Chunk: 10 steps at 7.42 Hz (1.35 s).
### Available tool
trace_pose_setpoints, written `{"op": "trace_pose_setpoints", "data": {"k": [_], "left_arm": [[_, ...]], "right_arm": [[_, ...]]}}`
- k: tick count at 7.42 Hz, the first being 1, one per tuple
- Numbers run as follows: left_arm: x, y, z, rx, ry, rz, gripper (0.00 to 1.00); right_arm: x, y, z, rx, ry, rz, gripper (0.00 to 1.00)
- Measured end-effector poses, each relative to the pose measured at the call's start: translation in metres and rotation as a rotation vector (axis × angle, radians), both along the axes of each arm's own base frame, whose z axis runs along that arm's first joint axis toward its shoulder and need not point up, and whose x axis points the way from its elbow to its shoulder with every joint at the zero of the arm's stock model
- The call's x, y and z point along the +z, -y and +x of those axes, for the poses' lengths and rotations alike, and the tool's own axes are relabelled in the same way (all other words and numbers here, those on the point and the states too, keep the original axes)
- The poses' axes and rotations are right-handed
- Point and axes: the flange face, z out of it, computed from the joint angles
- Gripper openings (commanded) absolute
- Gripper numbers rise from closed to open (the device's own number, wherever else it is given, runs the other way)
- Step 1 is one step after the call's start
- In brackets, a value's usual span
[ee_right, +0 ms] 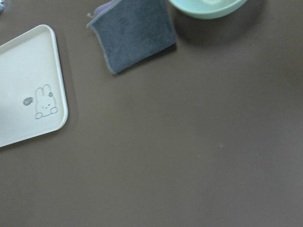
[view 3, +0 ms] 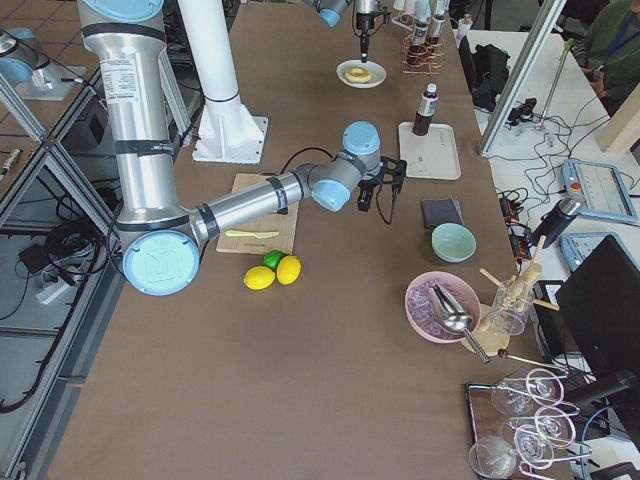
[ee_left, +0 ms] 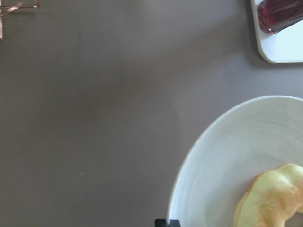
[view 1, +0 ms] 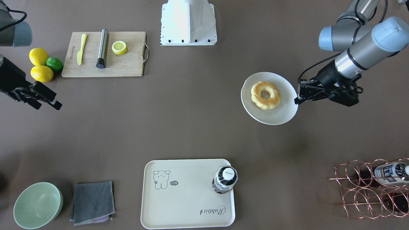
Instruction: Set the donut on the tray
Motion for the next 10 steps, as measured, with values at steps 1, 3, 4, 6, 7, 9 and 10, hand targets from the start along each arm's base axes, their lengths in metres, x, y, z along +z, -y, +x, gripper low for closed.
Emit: {"op": "trace_pose_setpoints", "data": {"k": [1, 3, 4, 6, 7, 9, 10], "left_arm": [[-0.032, -0.005, 0.043, -0.012, 0.010, -0.012, 0.00], [-0.088, -0.022, 0.112, -0.039, 0.049, -0.015, 0.00], [-0.113, -0.034, 0.140, -0.051, 0.066, -0.017, 0.00], [-0.160, -0.060, 0.187, -0.067, 0.080, -0.028, 0.00], [-0.180, -0.071, 0.202, -0.062, 0.079, -0.024, 0.00], [-0.210, -0.092, 0.223, -0.052, 0.058, -0.020, 0.00], [-0.219, -0.097, 0.227, -0.049, 0.047, -0.014, 0.00]], "right_arm": [[-0.043, -0.006, -0.027, -0.006, 0.032, -0.035, 0.99], [-0.116, -0.012, -0.077, -0.008, 0.042, -0.082, 0.98], [-0.151, -0.015, -0.106, -0.004, 0.027, -0.111, 0.97], [-0.185, -0.026, -0.144, -0.017, -0.010, -0.141, 0.92], [-0.187, -0.032, -0.154, -0.026, -0.021, -0.141, 0.78], [-0.184, -0.043, -0.171, -0.032, -0.040, -0.129, 0.61], [-0.181, -0.048, -0.178, -0.031, -0.050, -0.121, 0.57]]}}
